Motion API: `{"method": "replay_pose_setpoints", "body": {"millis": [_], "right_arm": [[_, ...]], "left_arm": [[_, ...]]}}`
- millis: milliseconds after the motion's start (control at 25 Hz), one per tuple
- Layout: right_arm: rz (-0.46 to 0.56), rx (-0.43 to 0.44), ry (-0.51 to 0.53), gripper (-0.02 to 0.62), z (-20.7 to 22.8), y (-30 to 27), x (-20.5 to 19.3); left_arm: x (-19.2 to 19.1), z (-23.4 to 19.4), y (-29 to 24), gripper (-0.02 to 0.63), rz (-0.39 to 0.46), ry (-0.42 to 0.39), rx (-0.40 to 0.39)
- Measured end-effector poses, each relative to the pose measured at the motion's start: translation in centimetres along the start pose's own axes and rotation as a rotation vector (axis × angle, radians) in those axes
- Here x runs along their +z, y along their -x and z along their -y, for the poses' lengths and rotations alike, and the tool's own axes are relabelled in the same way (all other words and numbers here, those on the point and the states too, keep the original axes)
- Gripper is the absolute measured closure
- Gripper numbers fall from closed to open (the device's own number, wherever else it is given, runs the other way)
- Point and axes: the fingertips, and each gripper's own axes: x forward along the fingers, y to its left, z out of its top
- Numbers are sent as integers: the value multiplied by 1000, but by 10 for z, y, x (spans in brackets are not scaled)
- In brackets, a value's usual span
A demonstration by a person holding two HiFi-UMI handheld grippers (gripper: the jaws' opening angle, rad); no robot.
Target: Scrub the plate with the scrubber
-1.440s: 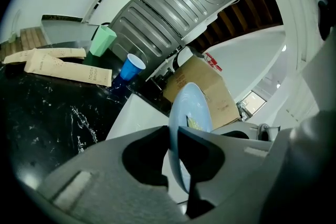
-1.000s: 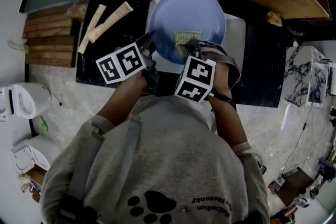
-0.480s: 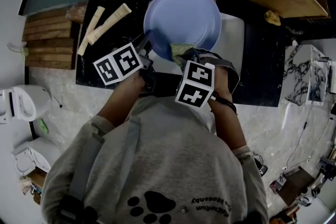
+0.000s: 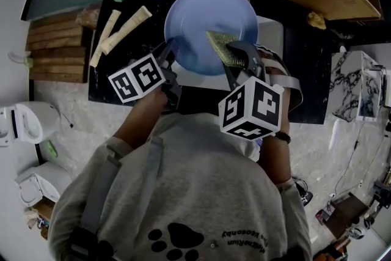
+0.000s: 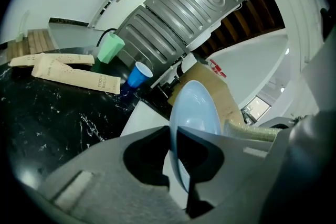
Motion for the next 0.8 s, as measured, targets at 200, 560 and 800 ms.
{"method": "replay_pose_setpoints", "body": {"millis": [200,560,800], "right_arm": [[-11,-260,46,526,47,10,-5],[-79,-397,140,526,64,-14,-23],[-144,-376,163,526,57,-37,-41]], "left_arm": [[-7,5,1,577,-21,-5,-10],[-8,21,4,577,-32,-6,-59],[-4,33,5,572,-40,-8,-114]]}}
